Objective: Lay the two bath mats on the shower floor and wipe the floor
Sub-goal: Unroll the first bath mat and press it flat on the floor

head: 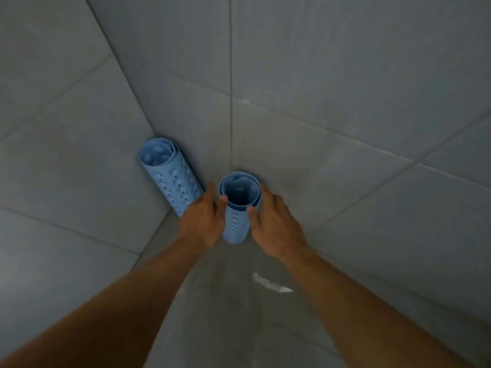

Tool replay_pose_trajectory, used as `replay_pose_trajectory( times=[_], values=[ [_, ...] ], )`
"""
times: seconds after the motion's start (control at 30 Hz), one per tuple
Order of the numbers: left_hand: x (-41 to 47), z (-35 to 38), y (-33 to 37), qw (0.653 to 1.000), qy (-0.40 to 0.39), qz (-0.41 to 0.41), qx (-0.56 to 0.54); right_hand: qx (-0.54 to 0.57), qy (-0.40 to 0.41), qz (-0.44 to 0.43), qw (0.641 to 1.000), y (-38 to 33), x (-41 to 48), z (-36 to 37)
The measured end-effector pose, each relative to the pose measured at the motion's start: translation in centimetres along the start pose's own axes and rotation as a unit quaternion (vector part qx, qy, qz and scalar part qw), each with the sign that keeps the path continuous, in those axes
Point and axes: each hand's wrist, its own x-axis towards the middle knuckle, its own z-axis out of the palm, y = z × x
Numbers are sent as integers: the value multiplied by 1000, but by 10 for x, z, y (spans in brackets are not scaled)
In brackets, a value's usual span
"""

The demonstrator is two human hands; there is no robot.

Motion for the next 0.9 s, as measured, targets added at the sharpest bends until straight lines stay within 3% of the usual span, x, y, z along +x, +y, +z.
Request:
replay_pose_trajectory(
  times=[0.17,0.27,0.43,0.63,0.9],
  values=[
    [40,22,-20,995,13,-64,-76,208,12,143,967,-6,42,34],
    [51,23,-21,992,-20,-79,-99,254,5,198,947,-5,48,41],
    [59,26,-25,962,-37,-164,-215,267,7,196,944,0,50,42],
    [37,30,-18,949,-45,-190,-248,341,-29,209,916,15,29,43],
    [-15,42,7,929,-78,-231,-278,362,-52,191,911,40,-28,21]
  ],
)
